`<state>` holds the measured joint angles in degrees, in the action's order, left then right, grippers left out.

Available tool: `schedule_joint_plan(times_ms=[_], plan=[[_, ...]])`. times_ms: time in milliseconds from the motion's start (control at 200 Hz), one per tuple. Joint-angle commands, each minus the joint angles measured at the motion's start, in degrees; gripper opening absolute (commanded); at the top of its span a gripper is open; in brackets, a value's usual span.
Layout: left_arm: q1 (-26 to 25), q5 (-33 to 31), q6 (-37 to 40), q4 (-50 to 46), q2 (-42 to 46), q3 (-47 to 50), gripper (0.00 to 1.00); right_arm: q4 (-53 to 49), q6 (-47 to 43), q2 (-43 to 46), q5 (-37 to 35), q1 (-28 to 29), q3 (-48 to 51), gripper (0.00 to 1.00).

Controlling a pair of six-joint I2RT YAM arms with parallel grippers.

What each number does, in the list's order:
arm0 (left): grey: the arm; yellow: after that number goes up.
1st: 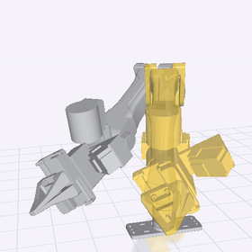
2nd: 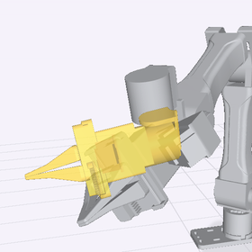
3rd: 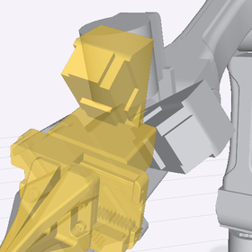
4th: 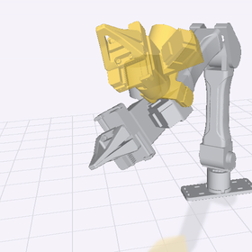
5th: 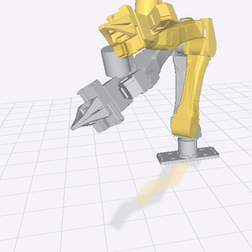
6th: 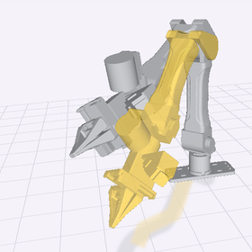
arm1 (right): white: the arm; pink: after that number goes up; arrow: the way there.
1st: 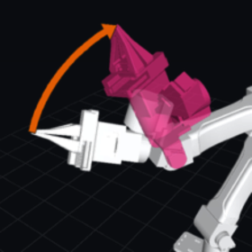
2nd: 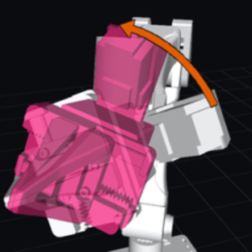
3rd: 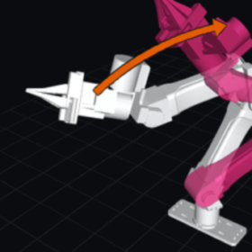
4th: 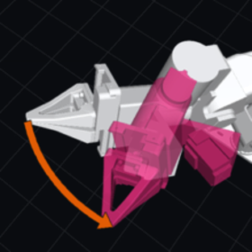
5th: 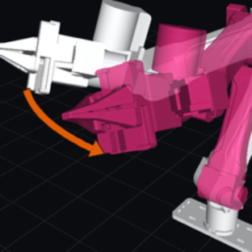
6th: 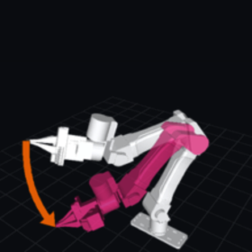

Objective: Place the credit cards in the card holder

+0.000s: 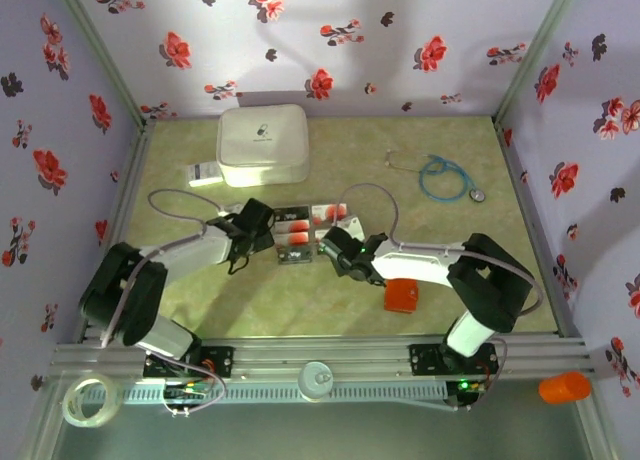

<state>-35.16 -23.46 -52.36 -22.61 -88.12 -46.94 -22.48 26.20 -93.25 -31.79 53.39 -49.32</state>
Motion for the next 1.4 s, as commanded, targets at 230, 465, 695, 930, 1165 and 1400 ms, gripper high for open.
schedule_joint_plan(times_ms=[230,465,695,930,1165,1400], plan=[[-3.78,-1.42,3.02,1.51,-13.07,-14.69,1.0,-2.45,2.21,-2.28,-0.59,-9.92,-0.78,0.98],[-5.57,-1.27,3.7,1.0,-18.03,-20.8,1.0,-2.16,1.84,-1.96,0.11,-14.03,-0.26,0.98],[-6.77,-1.07,3.8,0.65,-20.4,-23.76,1.0,-1.44,1.4,-1.76,1.73,-17.04,0.45,0.98],[-7.07,-0.95,4.0,0.74,-21.02,-24.17,1.0,-1.81,0.87,-0.13,3.69,-17.44,1.1,0.98],[-6.69,-1.06,4.1,1.37,-18.14,-21.97,1.0,-4.28,1.74,9.39,7.15,-17.44,4.95,0.98],[-4.75,-1.5,4.59,2.11,-13.08,-17.23,1.0,-6.2,5.61,20.13,11.3,-17.44,9.99,0.97]])
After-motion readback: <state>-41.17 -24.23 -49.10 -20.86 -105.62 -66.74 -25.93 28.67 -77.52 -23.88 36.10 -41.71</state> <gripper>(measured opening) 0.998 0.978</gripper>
